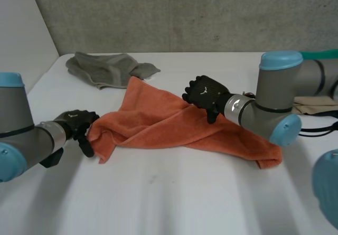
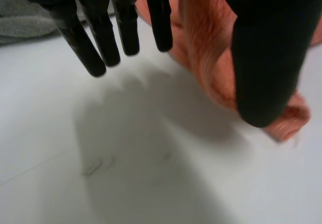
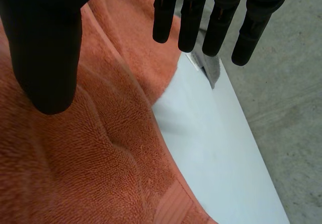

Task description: Fold the laundry.

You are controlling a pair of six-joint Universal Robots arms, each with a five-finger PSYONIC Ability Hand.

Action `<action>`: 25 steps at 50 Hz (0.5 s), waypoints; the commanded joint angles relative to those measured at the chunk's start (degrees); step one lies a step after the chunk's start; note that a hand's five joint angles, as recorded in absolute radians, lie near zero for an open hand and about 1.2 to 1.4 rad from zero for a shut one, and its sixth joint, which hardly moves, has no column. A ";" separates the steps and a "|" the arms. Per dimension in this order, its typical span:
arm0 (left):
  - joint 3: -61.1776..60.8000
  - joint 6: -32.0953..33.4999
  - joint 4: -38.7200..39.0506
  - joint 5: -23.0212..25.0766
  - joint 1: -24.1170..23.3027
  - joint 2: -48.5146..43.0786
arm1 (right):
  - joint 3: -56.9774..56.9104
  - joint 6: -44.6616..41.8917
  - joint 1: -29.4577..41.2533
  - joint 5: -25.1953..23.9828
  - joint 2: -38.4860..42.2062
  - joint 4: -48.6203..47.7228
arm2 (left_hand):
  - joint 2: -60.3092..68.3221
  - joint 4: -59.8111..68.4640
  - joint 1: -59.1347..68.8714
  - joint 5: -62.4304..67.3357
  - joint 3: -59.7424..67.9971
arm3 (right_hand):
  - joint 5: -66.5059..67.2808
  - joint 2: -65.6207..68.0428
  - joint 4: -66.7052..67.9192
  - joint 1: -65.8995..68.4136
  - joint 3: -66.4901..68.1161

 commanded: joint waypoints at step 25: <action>25.35 -0.06 1.83 -7.45 -3.88 0.12 | -24.56 14.52 -1.97 1.02 17.97 -1.66 | 56.38 56.26 55.35 56.19 56.36 | 54.73 56.34 55.19 55.50 55.62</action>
